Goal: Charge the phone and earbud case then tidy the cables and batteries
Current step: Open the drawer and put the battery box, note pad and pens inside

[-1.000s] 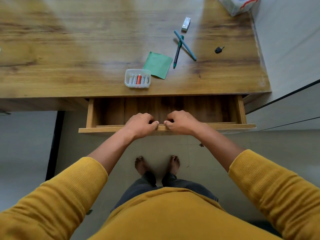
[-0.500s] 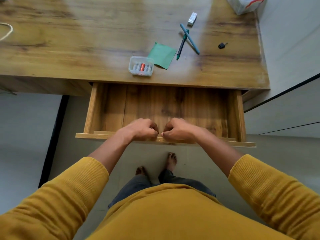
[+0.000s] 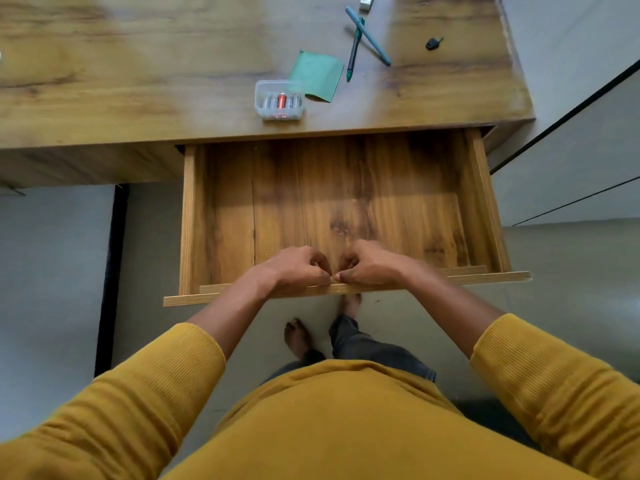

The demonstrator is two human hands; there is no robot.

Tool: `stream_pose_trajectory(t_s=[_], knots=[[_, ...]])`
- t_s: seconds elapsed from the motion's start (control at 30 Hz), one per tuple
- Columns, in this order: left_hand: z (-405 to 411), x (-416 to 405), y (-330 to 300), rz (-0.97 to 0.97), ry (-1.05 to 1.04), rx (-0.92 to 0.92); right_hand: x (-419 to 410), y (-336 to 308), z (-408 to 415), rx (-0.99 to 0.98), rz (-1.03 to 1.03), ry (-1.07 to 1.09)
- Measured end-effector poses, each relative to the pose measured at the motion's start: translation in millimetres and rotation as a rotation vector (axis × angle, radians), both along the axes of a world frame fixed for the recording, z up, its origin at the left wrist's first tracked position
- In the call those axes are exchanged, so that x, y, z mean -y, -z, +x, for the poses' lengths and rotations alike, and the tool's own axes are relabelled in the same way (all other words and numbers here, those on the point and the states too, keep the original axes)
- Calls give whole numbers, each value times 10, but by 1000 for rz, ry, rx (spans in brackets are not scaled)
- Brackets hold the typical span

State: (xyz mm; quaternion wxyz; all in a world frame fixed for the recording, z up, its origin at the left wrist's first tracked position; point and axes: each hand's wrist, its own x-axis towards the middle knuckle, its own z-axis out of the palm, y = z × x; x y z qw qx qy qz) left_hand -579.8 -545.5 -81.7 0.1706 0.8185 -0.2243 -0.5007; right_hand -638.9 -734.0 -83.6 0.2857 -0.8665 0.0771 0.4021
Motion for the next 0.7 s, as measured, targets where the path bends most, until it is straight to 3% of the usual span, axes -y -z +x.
stream_pose_trajectory(t_s=[0.23, 0.7], knots=[[-114, -74, 79, 16, 31, -34, -155, 14, -192, 41, -62, 3], [-261, -116, 133, 75, 145, -120, -60, 111, -257, -130, 72, -136]])
